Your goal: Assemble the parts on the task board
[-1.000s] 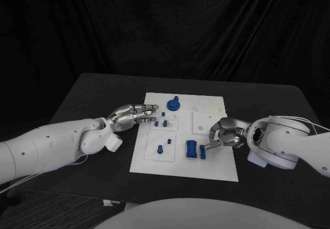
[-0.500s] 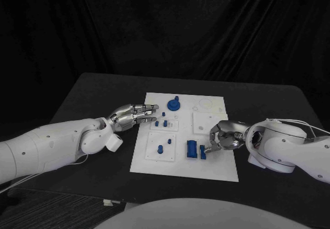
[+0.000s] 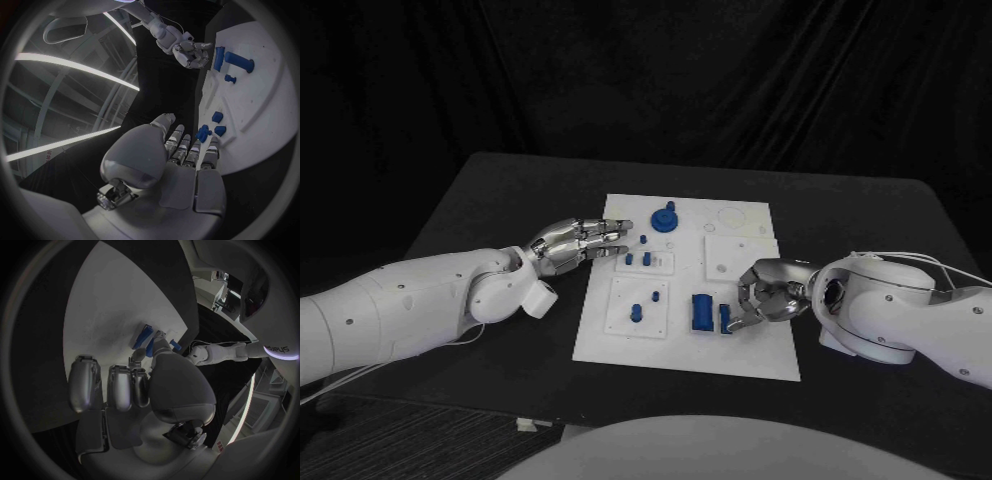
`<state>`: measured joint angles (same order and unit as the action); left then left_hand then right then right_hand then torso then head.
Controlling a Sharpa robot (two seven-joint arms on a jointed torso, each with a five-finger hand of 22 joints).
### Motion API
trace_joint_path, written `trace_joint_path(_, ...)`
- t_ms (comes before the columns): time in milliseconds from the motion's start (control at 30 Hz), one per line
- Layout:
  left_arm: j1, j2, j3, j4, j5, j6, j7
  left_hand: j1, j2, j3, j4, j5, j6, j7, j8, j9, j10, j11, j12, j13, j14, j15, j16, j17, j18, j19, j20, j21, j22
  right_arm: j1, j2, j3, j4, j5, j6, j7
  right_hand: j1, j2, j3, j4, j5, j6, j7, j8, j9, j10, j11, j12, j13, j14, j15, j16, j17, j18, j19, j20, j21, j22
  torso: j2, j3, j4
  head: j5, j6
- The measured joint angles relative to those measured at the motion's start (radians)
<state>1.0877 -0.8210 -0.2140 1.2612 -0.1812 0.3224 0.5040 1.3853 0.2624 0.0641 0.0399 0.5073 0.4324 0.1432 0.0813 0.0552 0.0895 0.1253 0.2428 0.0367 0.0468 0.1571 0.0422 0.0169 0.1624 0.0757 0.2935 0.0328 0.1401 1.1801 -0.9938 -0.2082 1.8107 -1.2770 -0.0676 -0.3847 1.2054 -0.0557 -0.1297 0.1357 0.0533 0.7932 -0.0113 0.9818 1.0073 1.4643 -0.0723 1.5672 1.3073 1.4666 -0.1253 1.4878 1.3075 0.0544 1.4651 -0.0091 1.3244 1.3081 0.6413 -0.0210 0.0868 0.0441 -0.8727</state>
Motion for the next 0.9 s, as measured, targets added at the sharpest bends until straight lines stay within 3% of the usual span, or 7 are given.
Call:
trace_joint_path(333,0.000,0.000,0.000,0.000,0.000,0.000,0.000,0.000,0.000,0.000,0.000,0.000,0.000,0.000,0.000,0.000,0.000,0.000,0.000,0.000,0.000,0.000,0.000,0.000,0.000,0.000,0.000,0.000,0.000,-0.004,0.011,0.000,-0.004,-0.003,0.016,-0.009,0.010,-0.009,-0.005,0.008,0.000,0.004,-0.004,0.006,0.013,0.000,0.000,0.000,0.000,0.000,0.000,0.000,0.000,0.000,0.004,-0.004,0.000,0.000,0.000,0.0000,0.0000,0.001,0.000)
trace_joint_path(900,-0.001,-0.001,0.000,0.000,0.000,0.001,0.000,0.000,0.000,0.000,0.000,0.000,0.000,0.000,0.000,0.000,0.000,0.000,0.000,0.000,0.000,0.000,0.000,0.000,0.000,0.000,0.000,0.000,0.000,-0.018,0.032,0.000,-0.028,-0.005,0.019,-0.020,0.079,0.042,0.005,0.001,0.011,0.022,-0.003,0.019,0.045,0.000,0.000,0.000,0.000,0.000,0.000,0.000,0.000,0.000,0.004,-0.003,0.000,0.000,0.000,0.0000,0.0000,0.003,0.000)
